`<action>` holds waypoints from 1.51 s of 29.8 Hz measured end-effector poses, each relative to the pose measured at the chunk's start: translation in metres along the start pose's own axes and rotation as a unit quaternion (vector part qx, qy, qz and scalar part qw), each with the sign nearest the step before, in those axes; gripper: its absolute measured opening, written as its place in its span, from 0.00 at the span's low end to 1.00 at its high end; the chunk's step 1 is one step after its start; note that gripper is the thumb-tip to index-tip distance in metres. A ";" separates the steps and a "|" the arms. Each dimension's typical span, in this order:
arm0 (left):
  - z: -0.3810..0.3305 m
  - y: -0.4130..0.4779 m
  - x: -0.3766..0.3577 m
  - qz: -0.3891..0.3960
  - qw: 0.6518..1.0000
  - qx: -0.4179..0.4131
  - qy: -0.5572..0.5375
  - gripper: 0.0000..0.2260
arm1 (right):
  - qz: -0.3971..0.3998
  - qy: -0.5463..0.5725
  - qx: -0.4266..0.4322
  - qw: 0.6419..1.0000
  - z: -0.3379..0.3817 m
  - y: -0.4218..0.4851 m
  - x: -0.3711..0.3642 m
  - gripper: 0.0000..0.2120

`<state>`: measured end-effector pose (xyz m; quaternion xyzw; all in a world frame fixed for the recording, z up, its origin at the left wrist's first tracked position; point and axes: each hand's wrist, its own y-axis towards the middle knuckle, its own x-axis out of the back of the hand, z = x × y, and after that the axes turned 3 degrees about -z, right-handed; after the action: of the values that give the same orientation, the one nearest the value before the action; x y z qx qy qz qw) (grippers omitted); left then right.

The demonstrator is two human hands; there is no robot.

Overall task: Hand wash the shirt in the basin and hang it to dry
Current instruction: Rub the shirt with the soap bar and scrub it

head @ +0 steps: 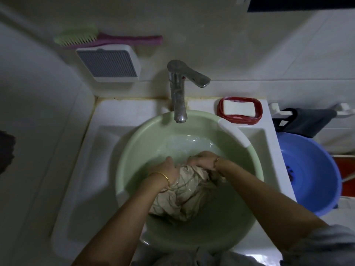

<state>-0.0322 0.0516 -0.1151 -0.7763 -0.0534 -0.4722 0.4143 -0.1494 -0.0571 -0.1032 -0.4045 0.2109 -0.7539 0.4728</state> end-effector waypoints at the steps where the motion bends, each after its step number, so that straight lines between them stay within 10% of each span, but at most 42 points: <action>1: 0.002 0.002 -0.001 -0.004 1.000 0.007 -0.014 0.18 | -0.007 0.076 0.041 0.996 -0.001 -0.005 0.003 0.17; 5: 0.007 0.010 -0.008 0.106 0.985 -0.041 -0.129 0.25 | 0.024 0.379 0.156 0.912 -0.006 -0.017 0.020 0.20; 7: 0.009 0.010 -0.006 0.103 0.970 -0.055 -0.215 0.12 | 0.078 0.438 0.120 0.888 -0.006 -0.022 0.028 0.20; 11: 0.011 0.009 0.017 -0.017 0.950 -0.056 -0.306 0.07 | -0.110 0.048 0.060 0.991 -0.002 -0.016 0.040 0.04; 13: 0.014 0.015 0.022 -0.147 0.949 -0.073 -0.268 0.11 | -0.179 -0.171 0.058 0.967 -0.005 -0.008 0.036 0.06; 18: 0.009 0.019 0.013 -0.358 0.906 -0.105 -0.198 0.09 | -0.221 -0.254 0.005 0.941 -0.016 0.008 -0.001 0.25; 24: 0.009 0.014 -0.043 -0.021 0.992 -0.033 0.122 0.27 | -0.185 -0.402 0.039 0.896 -0.026 0.028 -0.064 0.23; 30: 0.010 0.019 -0.035 -0.088 0.996 0.012 -0.015 0.27 | -0.200 -0.270 -0.059 0.940 -0.031 0.029 -0.043 0.20; 32: 0.007 0.023 -0.026 -0.089 0.940 0.055 -0.323 0.22 | -0.229 -0.104 -0.043 0.967 -0.017 0.028 -0.054 0.15; 34: 0.000 0.024 -0.013 -0.031 0.773 0.121 -0.622 0.10 | -0.215 0.024 -0.002 0.976 -0.006 0.023 -0.063 0.11; 36: -0.011 0.022 -0.003 0.026 0.640 0.148 -0.754 0.10 | -0.219 0.095 0.062 0.969 0.011 -0.001 -0.064 0.09; 38: -0.022 0.013 0.000 0.031 0.591 0.149 -0.792 0.18 | -0.246 0.092 0.120 0.957 0.023 -0.018 -0.063 0.17; 40: -0.028 0.004 0.001 0.049 0.577 0.155 -0.800 0.18 | -0.263 0.034 0.136 0.955 0.032 -0.025 -0.061 0.21; 45: -0.044 -0.012 0.001 0.043 0.699 0.166 -0.694 0.18 | -0.320 -0.041 0.116 0.939 0.028 -0.012 -0.052 0.18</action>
<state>-0.0675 0.0285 -0.0982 -0.8042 -0.3697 0.2350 0.4018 -0.1215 -0.0044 -0.1000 -0.4234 -0.0386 -0.8674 0.2585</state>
